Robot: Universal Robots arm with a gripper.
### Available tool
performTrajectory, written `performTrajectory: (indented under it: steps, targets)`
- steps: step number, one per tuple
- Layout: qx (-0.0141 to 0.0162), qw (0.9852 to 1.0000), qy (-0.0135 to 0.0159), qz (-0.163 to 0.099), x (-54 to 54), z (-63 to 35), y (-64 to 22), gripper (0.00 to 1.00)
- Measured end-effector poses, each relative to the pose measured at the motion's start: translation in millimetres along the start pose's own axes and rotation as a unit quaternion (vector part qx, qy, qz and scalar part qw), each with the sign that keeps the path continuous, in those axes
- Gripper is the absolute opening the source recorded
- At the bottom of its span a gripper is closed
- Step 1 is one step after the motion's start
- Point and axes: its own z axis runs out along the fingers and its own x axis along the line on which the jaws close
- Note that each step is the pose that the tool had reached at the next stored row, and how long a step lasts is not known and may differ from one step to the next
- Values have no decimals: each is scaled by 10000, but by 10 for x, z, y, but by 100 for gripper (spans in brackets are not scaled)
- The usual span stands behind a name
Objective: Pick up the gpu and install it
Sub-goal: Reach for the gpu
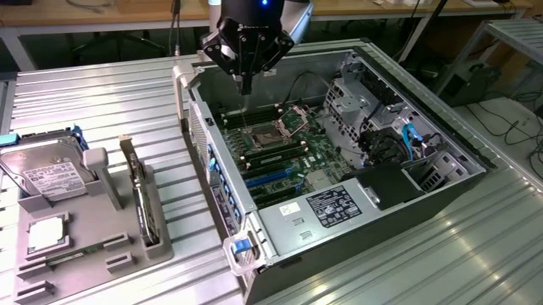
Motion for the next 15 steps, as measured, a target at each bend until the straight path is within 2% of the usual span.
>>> performTrajectory:
  steps: [15]
  targets:
    - [-9,9998,8,-183,91,-5,-70,11]
